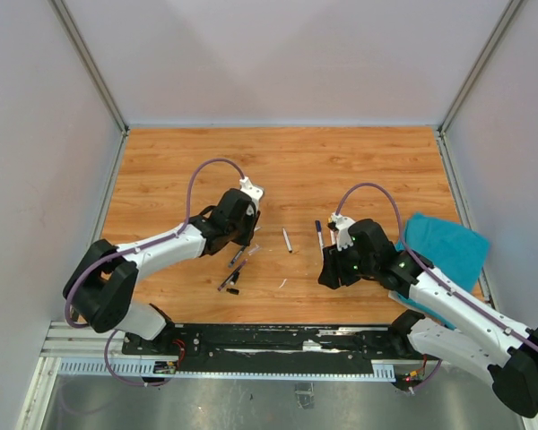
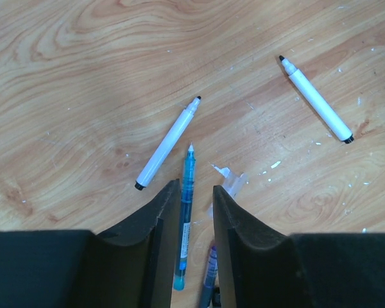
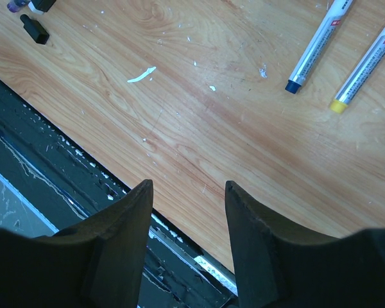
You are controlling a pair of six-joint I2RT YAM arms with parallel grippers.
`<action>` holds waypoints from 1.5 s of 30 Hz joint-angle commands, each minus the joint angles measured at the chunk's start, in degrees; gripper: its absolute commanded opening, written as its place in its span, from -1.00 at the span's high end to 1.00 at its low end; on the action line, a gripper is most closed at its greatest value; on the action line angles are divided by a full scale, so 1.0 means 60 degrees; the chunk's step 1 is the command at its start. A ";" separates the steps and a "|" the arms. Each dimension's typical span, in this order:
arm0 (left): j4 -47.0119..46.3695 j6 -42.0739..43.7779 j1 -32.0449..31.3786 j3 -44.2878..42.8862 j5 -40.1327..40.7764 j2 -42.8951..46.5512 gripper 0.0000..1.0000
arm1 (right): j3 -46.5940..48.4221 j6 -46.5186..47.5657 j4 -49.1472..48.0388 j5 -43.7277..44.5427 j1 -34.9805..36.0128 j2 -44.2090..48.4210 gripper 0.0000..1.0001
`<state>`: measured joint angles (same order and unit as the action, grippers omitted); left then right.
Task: Insert the pens into the pen caps
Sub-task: Pick up the pen from the center of the board.
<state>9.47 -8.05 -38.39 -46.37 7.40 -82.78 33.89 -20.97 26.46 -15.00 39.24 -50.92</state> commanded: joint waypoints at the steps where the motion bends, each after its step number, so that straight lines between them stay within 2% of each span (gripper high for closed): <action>1: 0.0115 -0.0072 -0.0086 0.0052 0.0253 -0.0216 0.32 | -0.0002 0.0051 0.0149 0.0056 0.0073 0.0073 0.01; 9: 0.0517 -0.0298 -0.0090 0.0012 0.0322 -0.0727 0.29 | 0.0019 0.0086 0.0136 -0.0002 0.0072 -0.0059 0.00; 23: 0.0695 -0.0233 -0.0084 -0.0189 0.0339 -0.1546 0.36 | 0.0051 0.0075 0.0163 -0.0032 0.0076 -0.0098 0.00; 28: 0.0811 -0.0154 -0.0089 -0.0316 0.0142 -0.1836 0.46 | 0.0088 0.0098 0.0225 -0.0033 0.0068 -0.0098 0.00; 36: 0.0879 -0.0101 -0.0091 -0.0410 -0.0077 -0.2024 0.76 | 0.0094 0.0113 0.0219 -0.0020 0.0076 -0.0090 0.00; 45: 0.0526 0.0187 -0.0311 -0.0464 -0.0144 -0.1447 0.88 | 0.0058 0.0121 0.0194 -0.0019 0.0072 -0.0098 -0.01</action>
<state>13.30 -8.49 -38.70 -48.97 7.70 -92.97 33.89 -20.95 26.98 -15.03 39.24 -51.46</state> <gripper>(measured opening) 0.141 0.504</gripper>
